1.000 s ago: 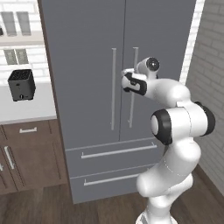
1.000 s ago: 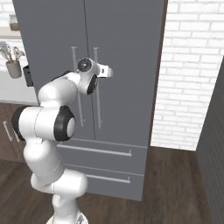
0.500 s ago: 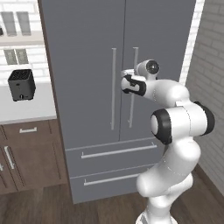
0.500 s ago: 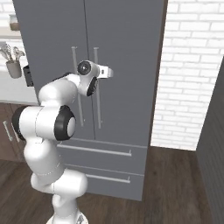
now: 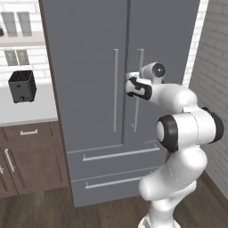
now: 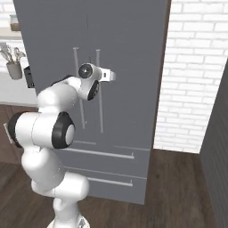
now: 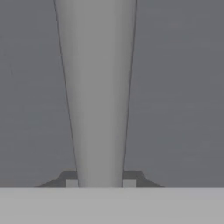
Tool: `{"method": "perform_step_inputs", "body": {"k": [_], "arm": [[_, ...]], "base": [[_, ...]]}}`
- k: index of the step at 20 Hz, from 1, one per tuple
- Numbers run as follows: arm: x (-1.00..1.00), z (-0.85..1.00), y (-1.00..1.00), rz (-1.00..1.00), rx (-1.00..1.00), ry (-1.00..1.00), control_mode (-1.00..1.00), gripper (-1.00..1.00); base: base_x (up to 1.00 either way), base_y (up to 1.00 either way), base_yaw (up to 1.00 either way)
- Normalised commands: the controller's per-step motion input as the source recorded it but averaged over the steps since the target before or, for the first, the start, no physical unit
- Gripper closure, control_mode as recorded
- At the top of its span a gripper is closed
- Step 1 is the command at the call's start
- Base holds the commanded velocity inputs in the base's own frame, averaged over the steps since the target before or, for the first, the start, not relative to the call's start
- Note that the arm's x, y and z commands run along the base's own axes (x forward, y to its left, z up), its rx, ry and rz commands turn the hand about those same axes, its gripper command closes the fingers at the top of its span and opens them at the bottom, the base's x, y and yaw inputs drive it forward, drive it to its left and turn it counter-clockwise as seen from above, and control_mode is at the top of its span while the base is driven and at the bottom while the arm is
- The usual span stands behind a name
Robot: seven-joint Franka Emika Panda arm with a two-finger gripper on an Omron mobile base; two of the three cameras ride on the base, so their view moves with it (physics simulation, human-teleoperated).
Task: Take the strawberry from the fridge and place it on top of the pancake, located on the dining counter.
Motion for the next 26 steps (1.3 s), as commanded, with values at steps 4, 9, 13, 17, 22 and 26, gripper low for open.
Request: {"method": "perform_step_inputs", "body": {"k": [4, 9, 13, 17, 22, 26], "arm": [[-0.75, 0.00, -0.60, 0.00, 0.00, 0.00, -1.00, 1.00], [-0.67, -0.05, -0.76, 0.00, 0.00, 0.01, -1.00, 1.00], [-0.78, -0.11, -0.87, 0.00, 0.00, 0.01, -1.00, 1.00], [-0.92, -0.20, -0.90, 0.00, 0.00, 0.00, -1.00, 1.00], [-0.82, -0.19, -0.99, 0.00, 0.00, 0.03, -1.00, 1.00], [-0.55, -0.14, -0.97, 0.00, 0.00, 0.04, -1.00, 1.00]], "base": [[0.00, 0.00, 0.00], [0.00, 0.00, 0.00], [0.00, 0.00, 0.00], [0.00, 0.00, 0.00], [0.00, 0.00, 0.00], [0.00, 0.00, 0.00]]}}
